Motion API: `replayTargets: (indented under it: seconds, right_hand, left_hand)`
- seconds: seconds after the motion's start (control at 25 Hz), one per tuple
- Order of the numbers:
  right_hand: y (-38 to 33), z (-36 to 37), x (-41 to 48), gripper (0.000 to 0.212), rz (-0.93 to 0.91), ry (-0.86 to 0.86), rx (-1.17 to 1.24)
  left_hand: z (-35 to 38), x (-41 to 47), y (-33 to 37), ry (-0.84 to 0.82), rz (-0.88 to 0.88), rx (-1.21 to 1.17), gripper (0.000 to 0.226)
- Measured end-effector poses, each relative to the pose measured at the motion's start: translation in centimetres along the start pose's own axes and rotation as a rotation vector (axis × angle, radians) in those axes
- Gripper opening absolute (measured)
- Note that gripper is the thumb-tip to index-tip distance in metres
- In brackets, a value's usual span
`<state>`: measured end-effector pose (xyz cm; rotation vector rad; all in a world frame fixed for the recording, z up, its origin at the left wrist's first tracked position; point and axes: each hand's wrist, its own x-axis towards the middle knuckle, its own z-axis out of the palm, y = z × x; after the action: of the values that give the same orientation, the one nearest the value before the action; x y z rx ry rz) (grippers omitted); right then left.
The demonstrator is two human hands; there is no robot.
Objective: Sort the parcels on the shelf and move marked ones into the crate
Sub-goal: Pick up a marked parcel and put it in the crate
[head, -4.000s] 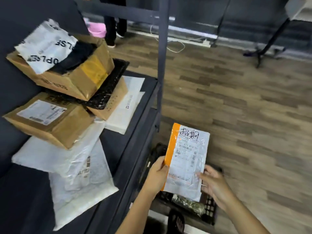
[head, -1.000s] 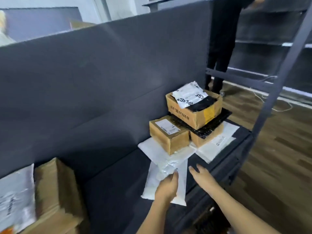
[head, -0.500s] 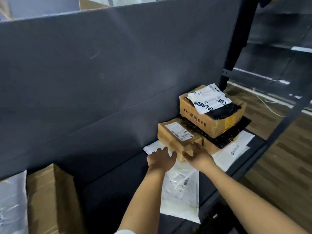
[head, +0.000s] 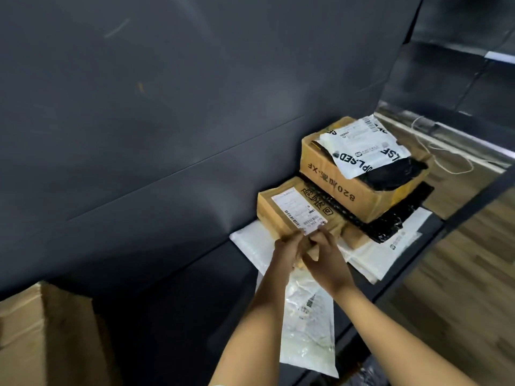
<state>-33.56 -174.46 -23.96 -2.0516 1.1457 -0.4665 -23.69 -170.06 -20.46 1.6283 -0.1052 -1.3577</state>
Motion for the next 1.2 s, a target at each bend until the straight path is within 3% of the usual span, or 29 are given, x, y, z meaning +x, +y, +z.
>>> replayTargets:
  seconds: [0.16,0.4,0.48,0.68,0.76,0.88,0.96,1.04,1.2]
  right_hand:
    - [1.4,-0.6,-1.0,0.016,-0.094,0.055,-0.141]
    - [2.7,-1.1,-2.0,0.014,-0.172,0.099,-0.171]
    - [3.1,-1.2,-2.4,0.015,-0.188,0.09,-0.194]
    - [3.6,-1.2,-4.0,0.025,-0.251,0.112,-0.206]
    - [3.1,-1.2,-4.5,0.03,-0.202,0.102,-0.07]
    - [1.0,-1.0,-5.2,0.06,-0.033,0.143,0.323]
    - [-1.4,-1.2,-5.2,0.08,0.124,0.071,0.682]
    - [-3.9,-1.4,-4.9,0.104,0.174,-0.126,0.938]
    - [-7.6,-2.6,-4.1,0.094,0.07,-0.222,1.07]
  left_hand:
    - [0.2,2.2,-1.5,0.041,-0.013,-0.201,0.058]
    - [-1.9,5.2,-0.3,0.076,0.085,-0.193,0.096]
    - [-3.3,6.4,1.4,0.111,0.164,-0.191,0.097]
    - [-5.4,6.0,3.0,-0.027,0.268,-0.159,0.082]
    - [-6.0,4.6,2.5,0.011,0.297,-0.206,0.061]
    - [-8.0,1.6,1.2,0.048,0.37,-0.362,0.033]
    - [-9.3,-0.7,0.5,-0.017,0.405,-0.476,0.043]
    - [-10.5,-3.3,0.0,-0.086,0.469,-0.516,0.054]
    - [-13.9,-8.2,0.1,-0.064,0.606,-0.367,0.064]
